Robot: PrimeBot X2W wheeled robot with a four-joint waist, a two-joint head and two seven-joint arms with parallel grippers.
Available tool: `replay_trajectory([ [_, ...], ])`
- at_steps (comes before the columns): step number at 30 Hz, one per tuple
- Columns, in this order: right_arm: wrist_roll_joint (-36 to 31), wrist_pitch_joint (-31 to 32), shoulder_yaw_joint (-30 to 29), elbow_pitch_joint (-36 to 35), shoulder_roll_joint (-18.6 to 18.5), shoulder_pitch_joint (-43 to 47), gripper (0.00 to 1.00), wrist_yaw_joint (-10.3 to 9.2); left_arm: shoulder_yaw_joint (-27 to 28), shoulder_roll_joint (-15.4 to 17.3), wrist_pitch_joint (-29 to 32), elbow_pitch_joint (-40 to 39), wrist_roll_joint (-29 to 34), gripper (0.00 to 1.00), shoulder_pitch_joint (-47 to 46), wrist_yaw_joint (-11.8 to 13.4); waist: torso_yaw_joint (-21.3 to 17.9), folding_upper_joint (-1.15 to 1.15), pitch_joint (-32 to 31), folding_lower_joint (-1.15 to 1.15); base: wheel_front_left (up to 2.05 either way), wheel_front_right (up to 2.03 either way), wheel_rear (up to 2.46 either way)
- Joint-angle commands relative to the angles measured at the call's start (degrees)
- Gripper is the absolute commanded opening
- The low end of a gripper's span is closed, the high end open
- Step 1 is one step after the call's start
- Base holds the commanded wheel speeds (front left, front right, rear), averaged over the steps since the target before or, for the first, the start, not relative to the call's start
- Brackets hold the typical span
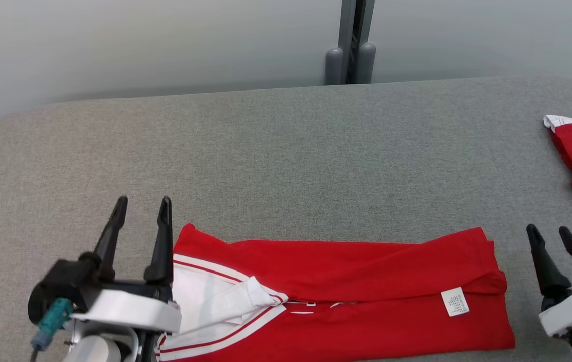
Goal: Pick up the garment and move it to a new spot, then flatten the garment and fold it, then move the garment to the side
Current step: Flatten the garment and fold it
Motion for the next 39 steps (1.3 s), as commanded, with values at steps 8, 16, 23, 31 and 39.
replay_trajectory([
  [8, -4.2, -0.2, -2.2, -0.3, 4.7, 3.7, 1.0, 0.0, 6.4, -6.5, -0.2, 3.8, 8.1, 1.0, 3.9, -6.6, -0.2, 0.0, 0.7, 0.0, 0.0, 0.0, 0.0],
  [16, -1.6, -0.2, -2.7, 3.8, 6.5, 3.2, 1.0, 0.0, 10.7, -10.7, -0.2, 6.1, 14.1, 1.0, 3.5, -11.9, 0.3, 0.0, 1.6, 0.0, 0.0, 0.0, 0.0],
  [23, 1.3, 1.0, 0.1, 9.1, 7.6, 1.8, 1.0, 0.0, 13.4, -13.1, -0.2, 7.1, 17.5, 1.0, 3.4, -15.1, 1.2, 0.0, 2.7, 0.0, 0.0, 0.0, 0.0],
  [31, 4.2, 2.5, 3.4, 14.7, 9.2, 0.4, 1.0, -0.01, 15.7, -14.6, -0.2, 7.7, 19.7, 1.0, 3.1, -17.3, 2.0, 0.0, 3.4, 0.0, 0.0, 0.0, 0.0],
  [39, 7.6, 2.9, 7.8, 15.4, 9.4, -0.1, 0.0, 0.01, 17.3, -15.3, -0.2, 8.1, 21.7, 1.0, 3.7, -18.6, 1.9, 0.0, 3.2, 0.0, 0.0, 0.0, 0.0],
])
